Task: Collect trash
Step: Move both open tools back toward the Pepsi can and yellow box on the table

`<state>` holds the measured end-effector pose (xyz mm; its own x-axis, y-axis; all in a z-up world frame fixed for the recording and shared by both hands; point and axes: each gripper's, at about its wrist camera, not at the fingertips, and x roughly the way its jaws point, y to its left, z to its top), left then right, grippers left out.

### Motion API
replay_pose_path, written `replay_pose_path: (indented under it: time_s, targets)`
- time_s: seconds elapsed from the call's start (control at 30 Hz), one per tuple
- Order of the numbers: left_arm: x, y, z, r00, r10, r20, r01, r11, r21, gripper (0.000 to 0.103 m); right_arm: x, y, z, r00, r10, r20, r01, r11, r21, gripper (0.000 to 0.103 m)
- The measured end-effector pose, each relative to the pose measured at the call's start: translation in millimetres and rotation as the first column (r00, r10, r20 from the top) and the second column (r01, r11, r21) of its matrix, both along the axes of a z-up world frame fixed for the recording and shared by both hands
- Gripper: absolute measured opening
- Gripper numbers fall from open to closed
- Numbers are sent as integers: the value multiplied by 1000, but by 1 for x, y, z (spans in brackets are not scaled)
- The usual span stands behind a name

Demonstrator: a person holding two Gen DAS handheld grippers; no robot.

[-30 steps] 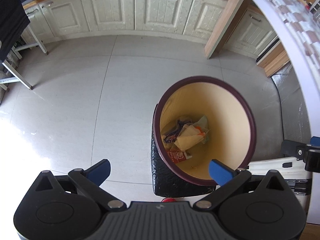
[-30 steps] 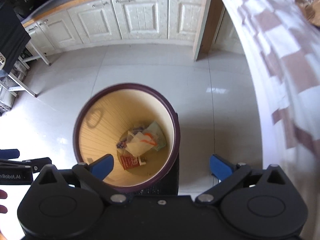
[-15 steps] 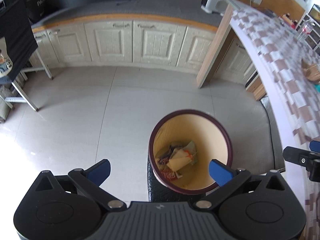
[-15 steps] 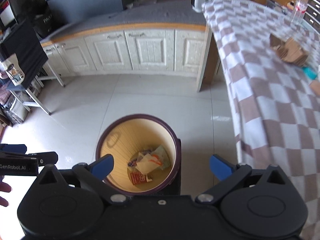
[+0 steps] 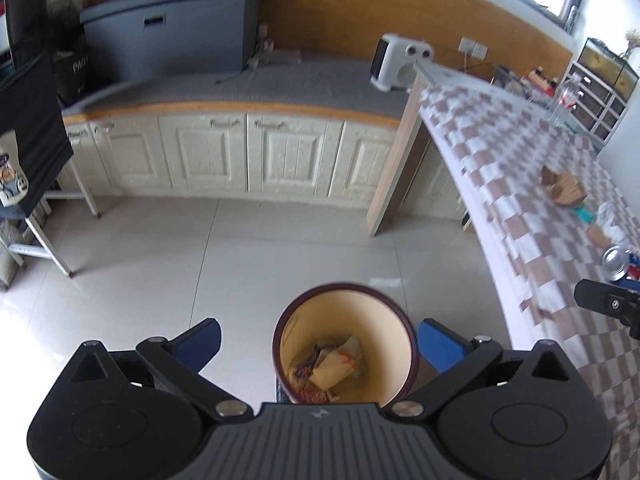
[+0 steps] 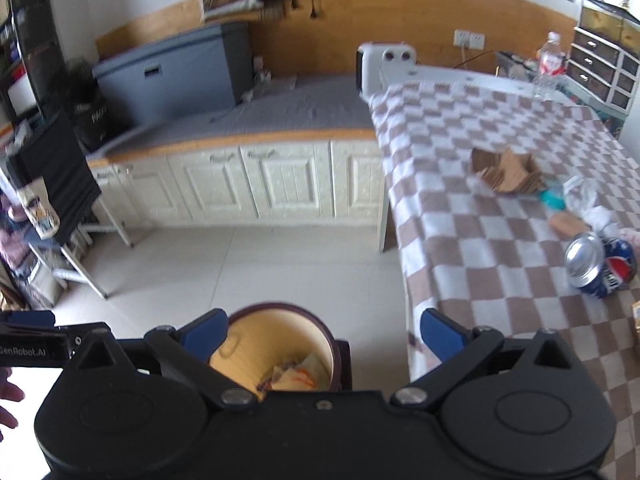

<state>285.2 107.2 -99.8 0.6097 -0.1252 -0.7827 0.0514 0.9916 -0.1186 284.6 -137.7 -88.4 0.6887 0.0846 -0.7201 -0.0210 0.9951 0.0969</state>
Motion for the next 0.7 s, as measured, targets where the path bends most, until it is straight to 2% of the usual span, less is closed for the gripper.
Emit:
replay_pose_path:
  time_s: [0.27, 0.43, 0.7]
  targets:
    - [-12, -37, 40, 996, -17, 91, 17, 1000, -4, 103, -29, -35, 36, 994, -31, 101, 32, 999, -3, 103]
    - [-22, -77, 60, 987, -56, 149, 54, 998, 12, 103, -50, -65, 57, 985, -48, 166, 49, 999, -5, 103]
    - [-47, -150, 81, 969, -103, 223, 106, 994, -5, 103, -89, -127, 82, 962, -80, 259, 86, 996, -11, 103]
